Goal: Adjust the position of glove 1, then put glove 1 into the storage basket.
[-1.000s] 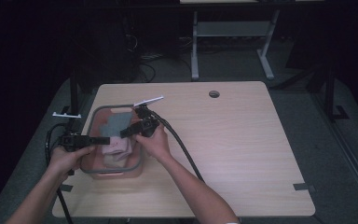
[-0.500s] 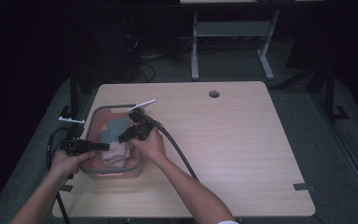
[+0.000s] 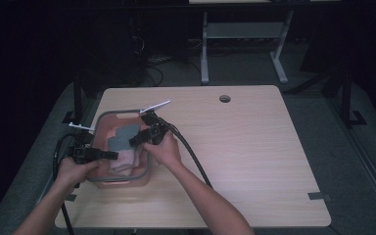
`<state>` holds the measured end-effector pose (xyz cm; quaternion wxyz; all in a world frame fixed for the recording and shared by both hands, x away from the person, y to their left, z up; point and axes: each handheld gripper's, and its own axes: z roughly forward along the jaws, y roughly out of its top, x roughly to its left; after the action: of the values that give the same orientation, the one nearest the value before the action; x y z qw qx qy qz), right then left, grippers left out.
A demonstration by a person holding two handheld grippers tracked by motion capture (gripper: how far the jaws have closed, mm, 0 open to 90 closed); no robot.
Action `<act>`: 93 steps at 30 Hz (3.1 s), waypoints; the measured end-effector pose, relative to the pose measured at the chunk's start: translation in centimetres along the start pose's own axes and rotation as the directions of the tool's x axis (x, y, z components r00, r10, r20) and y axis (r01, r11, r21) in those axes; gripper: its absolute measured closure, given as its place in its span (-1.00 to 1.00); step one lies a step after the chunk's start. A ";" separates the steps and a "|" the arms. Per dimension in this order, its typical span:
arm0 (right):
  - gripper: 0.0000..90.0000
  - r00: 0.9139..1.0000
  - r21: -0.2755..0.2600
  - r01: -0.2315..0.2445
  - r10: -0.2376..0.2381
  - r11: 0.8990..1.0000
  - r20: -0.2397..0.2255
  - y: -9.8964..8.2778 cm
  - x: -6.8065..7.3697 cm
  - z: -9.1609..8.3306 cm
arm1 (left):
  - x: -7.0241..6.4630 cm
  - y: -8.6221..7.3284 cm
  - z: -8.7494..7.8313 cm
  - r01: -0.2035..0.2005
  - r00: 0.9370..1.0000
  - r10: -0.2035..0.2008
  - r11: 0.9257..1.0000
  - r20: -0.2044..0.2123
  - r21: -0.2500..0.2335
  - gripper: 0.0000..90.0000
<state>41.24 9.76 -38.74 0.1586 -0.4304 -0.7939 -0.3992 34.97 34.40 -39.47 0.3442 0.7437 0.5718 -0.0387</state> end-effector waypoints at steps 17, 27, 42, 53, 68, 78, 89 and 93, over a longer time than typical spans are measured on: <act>0.48 0.998 -0.038 -0.027 0.025 0.999 -0.065 -0.4 -1.0 -1.6 | -0.6 0.8 -0.8 0.004 1.000 -0.005 1.000 -0.006 -0.022 0.32; 0.46 0.997 -0.059 -0.027 0.023 0.998 -0.075 -0.4 -1.1 -2.8 | -0.7 1.4 -2.1 0.006 1.000 -0.006 0.998 -0.004 -0.058 0.28; 0.33 0.997 -0.098 -0.036 0.030 0.995 -0.067 -1.0 -2.2 -5.2 | -2.1 2.2 -3.0 -0.003 0.999 0.009 0.993 0.052 -0.114 0.14; 0.29 0.997 -0.131 -0.054 0.046 0.990 -0.061 -1.6 -3.1 -7.3 | -4.0 2.9 -2.6 -0.037 0.995 0.048 0.991 0.087 -0.131 0.09; 0.20 0.997 -0.159 -0.074 0.068 0.985 -0.045 -2.8 -4.7 -9.6 | -5.9 3.6 -1.4 -0.052 0.991 0.068 0.989 0.117 -0.138 -0.07; 0.18 0.996 -0.178 -0.087 0.082 0.980 -0.036 -3.7 -5.9 -11.2 | -7.1 4.1 -0.4 -0.063 0.987 0.082 0.989 0.140 -0.136 -0.13; 0.17 0.995 -0.198 -0.104 0.099 0.975 -0.033 -4.8 -6.8 -12.7 | -8.9 4.7 0.6 -0.091 0.978 0.115 0.986 0.175 -0.141 -0.21; 0.17 0.994 -0.206 -0.107 0.104 0.973 -0.025 -5.2 -7.3 -13.4 | -9.6 4.8 1.0 -0.102 0.974 0.128 0.985 0.187 -0.139 -0.22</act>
<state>40.00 -6.24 -37.19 0.1396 -0.4834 -0.7227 -0.4739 36.27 25.40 -33.67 0.4475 0.7445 0.4924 -0.0547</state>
